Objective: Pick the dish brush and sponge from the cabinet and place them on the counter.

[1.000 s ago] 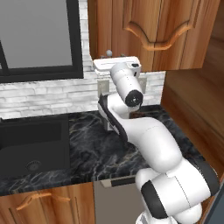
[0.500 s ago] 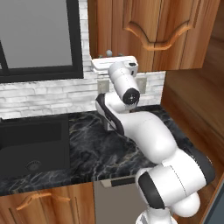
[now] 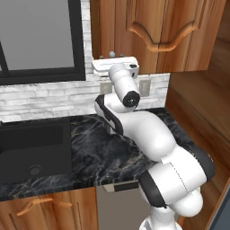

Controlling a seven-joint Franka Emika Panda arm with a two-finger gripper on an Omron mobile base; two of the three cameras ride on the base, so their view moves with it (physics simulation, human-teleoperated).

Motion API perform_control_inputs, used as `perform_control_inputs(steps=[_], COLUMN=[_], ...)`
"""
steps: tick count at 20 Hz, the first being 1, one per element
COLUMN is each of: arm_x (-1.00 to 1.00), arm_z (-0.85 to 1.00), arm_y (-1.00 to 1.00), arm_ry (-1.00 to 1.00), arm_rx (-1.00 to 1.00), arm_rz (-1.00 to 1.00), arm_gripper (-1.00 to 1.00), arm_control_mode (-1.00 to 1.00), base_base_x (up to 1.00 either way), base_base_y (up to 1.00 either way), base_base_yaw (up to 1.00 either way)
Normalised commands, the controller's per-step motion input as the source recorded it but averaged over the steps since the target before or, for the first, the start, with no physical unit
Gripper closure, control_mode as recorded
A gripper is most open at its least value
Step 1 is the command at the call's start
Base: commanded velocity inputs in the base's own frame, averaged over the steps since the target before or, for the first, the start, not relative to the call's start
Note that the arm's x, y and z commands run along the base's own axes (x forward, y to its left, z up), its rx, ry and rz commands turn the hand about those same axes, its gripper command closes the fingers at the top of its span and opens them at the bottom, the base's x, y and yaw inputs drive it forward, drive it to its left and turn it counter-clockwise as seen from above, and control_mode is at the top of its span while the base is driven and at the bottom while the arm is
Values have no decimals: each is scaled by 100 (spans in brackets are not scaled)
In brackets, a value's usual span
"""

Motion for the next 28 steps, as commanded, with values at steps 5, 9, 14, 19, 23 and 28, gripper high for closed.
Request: perform_control_inputs(steps=[5, 9, 14, 19, 23, 28], arm_x=[6, 1, 2, 0, 0, 6], arm_z=[0, 0, 0, 0, 0, 8], arm_y=[4, 12, 17, 4, 0, 0], arm_ry=[-6, -8, -8, -9, -10, -3], arm_rx=[0, 0, 0, 0, 0, 1], arm_rz=[0, 0, 0, 0, 0, 0], arm_gripper=[-100, -100, 100, 100, 100, 100], arm_control_mode=[-100, -100, -100, -100, -100, -100], base_base_x=[0, 0, 0, 0, 0, 0], base_base_y=[0, 0, 0, 0, 0, 0], base_base_yaw=[0, 0, 0, 0, 0, 0])
